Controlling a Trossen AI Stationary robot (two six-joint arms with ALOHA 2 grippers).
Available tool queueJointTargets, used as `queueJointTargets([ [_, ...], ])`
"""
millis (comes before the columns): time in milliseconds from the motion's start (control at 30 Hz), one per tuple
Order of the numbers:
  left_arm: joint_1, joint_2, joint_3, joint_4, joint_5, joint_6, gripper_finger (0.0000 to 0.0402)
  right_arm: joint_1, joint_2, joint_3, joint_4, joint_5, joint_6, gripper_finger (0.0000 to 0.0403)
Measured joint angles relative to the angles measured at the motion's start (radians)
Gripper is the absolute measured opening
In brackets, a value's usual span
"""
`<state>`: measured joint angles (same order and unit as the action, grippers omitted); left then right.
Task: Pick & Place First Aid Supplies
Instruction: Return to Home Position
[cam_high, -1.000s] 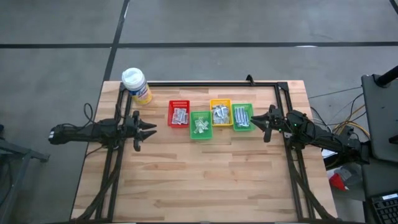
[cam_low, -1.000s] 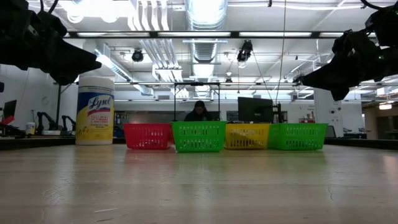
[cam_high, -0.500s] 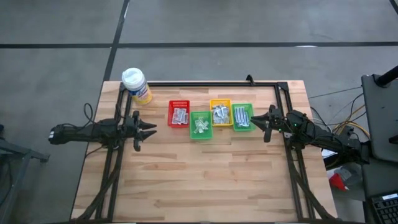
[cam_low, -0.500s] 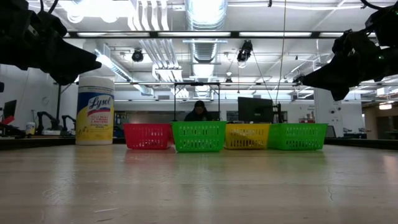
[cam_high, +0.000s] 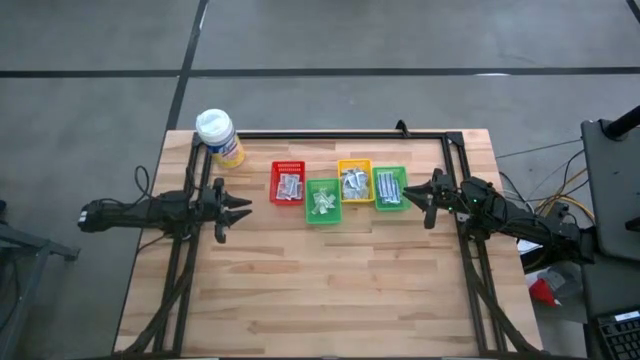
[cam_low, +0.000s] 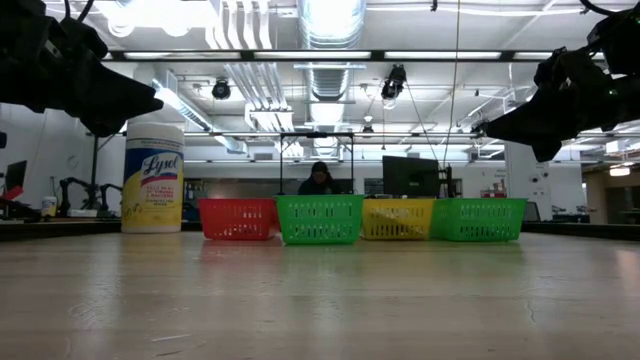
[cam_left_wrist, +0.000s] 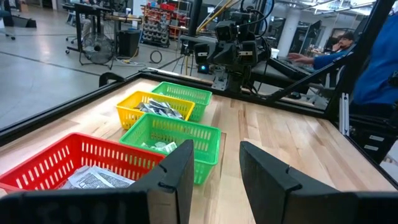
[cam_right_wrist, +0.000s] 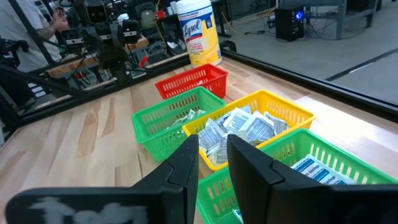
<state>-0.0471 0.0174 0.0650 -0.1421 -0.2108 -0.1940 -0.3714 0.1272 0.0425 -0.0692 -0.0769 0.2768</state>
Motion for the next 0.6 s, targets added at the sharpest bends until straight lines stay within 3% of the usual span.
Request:
queueJointTargets([
  [600,0.0,0.0,0.0,0.0,0.0,0.0,0.0124,0.0,0.0,0.0,0.0,0.0,0.0,0.0079],
])
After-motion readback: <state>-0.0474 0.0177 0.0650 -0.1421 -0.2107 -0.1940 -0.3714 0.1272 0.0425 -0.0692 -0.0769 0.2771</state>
